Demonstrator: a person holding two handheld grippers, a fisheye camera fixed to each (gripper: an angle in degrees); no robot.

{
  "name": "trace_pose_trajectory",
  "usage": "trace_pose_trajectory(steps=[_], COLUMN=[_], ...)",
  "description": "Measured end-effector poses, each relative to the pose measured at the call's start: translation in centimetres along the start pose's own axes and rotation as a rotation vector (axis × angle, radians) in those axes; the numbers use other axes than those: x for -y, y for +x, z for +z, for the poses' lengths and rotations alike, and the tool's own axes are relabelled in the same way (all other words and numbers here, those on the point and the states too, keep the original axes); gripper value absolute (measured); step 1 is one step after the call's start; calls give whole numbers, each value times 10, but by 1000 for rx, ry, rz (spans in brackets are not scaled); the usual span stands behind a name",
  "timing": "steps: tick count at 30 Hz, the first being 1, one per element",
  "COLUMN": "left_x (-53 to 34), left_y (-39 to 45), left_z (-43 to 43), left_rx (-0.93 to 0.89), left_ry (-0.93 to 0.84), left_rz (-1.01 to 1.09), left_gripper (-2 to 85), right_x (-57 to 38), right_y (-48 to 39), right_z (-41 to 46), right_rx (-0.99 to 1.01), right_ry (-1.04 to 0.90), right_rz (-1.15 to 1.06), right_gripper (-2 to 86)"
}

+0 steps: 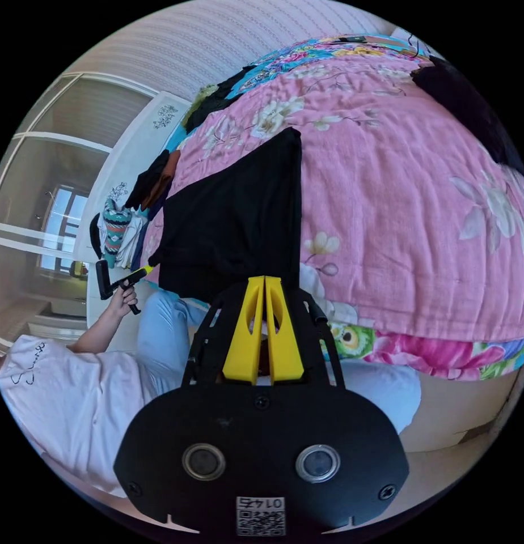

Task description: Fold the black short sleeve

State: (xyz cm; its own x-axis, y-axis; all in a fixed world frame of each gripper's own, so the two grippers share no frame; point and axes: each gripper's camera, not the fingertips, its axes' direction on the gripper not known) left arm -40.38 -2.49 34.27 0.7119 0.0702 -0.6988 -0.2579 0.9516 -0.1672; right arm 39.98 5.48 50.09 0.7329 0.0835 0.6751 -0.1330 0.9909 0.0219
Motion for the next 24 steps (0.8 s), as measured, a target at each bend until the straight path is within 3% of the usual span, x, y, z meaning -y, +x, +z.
trace_pose_trajectory(steps=[8,13,18,24], left_x=[8,21,-7,-37], left_y=[55,77,94,115], left_z=[16,68,102,128], left_rx=[122,99,61,189], left_ry=[30,-50,-202,-210], left_rz=[183,217,261,278], left_gripper=[-10,-10,-10,-10], right_x=[32,58,11,-14], right_y=[-109,-147,-168,-181], right_z=[21,90,119,145], right_rx=[-125,-187,-191,-225], right_ry=[44,-88,-189,-259], right_rz=[-207,-227,-276,-243], right_gripper=[-3,-3,-4,-3])
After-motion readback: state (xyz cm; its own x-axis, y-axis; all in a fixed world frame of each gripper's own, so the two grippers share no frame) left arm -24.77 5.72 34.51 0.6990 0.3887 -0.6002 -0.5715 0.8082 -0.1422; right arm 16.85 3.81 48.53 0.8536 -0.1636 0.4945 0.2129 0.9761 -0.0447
